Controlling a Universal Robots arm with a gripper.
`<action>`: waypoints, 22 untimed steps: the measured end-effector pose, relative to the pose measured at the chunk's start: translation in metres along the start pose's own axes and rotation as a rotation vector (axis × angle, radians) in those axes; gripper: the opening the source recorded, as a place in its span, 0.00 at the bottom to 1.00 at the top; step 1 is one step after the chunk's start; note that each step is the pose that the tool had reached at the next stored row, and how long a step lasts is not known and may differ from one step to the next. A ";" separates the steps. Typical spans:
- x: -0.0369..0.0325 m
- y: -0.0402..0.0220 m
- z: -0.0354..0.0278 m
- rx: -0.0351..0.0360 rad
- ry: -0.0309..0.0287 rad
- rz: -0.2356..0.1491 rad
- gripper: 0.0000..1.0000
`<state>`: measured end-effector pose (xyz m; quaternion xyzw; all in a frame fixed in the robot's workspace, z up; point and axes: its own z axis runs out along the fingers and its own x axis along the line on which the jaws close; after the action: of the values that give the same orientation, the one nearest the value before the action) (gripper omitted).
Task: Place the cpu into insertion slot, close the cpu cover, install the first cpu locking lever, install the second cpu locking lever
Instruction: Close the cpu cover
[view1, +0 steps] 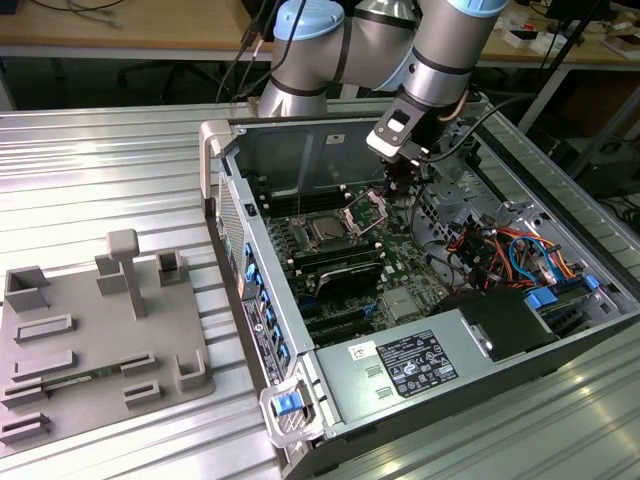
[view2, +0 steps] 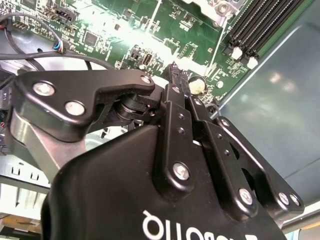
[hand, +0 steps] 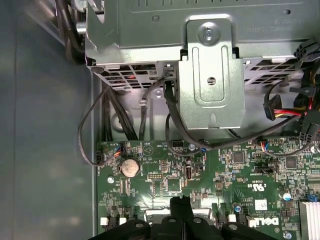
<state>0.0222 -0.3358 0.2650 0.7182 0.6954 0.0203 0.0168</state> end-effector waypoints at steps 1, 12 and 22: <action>0.0000 0.0000 0.0000 0.0000 0.0000 0.000 0.11; 0.0005 0.0061 0.0015 0.0000 0.0000 0.000 0.11; 0.0007 0.0127 0.0121 0.0000 0.0006 0.000 0.11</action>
<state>0.0356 -0.3355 0.2536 0.7182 0.6954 0.0205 0.0166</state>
